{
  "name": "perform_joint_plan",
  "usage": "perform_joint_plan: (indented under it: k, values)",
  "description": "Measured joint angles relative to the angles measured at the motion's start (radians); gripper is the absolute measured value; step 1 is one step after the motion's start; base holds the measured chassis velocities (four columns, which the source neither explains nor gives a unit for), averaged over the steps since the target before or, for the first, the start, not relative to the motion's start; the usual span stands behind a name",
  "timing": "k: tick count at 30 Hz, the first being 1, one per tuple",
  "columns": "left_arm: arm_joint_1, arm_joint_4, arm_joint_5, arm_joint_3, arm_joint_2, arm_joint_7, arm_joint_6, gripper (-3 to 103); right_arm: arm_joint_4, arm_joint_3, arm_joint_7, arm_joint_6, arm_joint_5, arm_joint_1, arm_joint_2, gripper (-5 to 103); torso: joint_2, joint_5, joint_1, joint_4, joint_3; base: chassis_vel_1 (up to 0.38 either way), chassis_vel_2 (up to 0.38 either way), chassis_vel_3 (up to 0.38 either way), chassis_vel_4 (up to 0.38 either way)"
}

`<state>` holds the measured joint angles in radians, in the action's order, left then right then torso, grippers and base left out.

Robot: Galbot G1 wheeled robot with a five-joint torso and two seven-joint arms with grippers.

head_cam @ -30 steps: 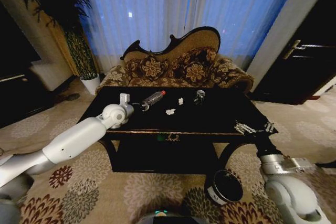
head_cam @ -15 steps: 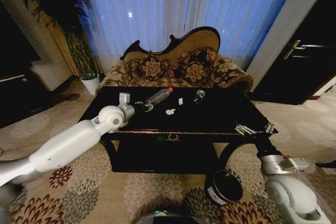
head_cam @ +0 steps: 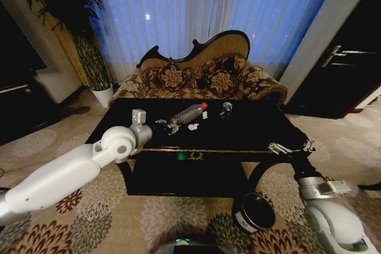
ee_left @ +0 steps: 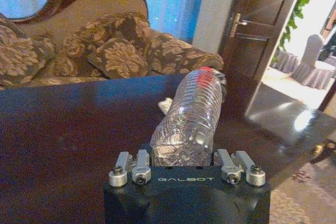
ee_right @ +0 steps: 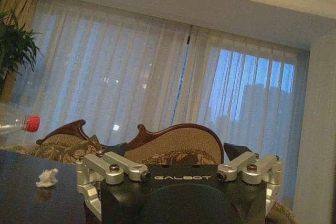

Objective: Move to the front of the table and place the trash on the table into the trash bin.

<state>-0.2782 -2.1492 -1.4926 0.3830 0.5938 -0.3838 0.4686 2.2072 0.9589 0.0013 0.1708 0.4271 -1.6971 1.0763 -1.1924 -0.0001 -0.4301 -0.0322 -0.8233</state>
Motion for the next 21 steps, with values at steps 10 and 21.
perform_joint_plan:
  k: [10, 21]
  values:
    - [0.003, -0.055, -0.052, 0.005, 0.006, -0.024, 0.005, 47, -0.001, 0.004, 0.008, 0.031, -0.093, -0.027, 0.020, 100, 0.000, 0.0001, 0.000, -0.0001, 0.000, 0.000, 0.000, 0.000, 0.000]
    - [0.011, -0.078, -0.105, 0.020, 0.040, -0.050, 0.012, 47, -0.020, 0.023, 0.042, 0.147, -0.461, -0.017, 0.032, 100, 0.000, 0.0001, 0.000, -0.0002, 0.000, 0.000, 0.000, 0.000, 0.000]
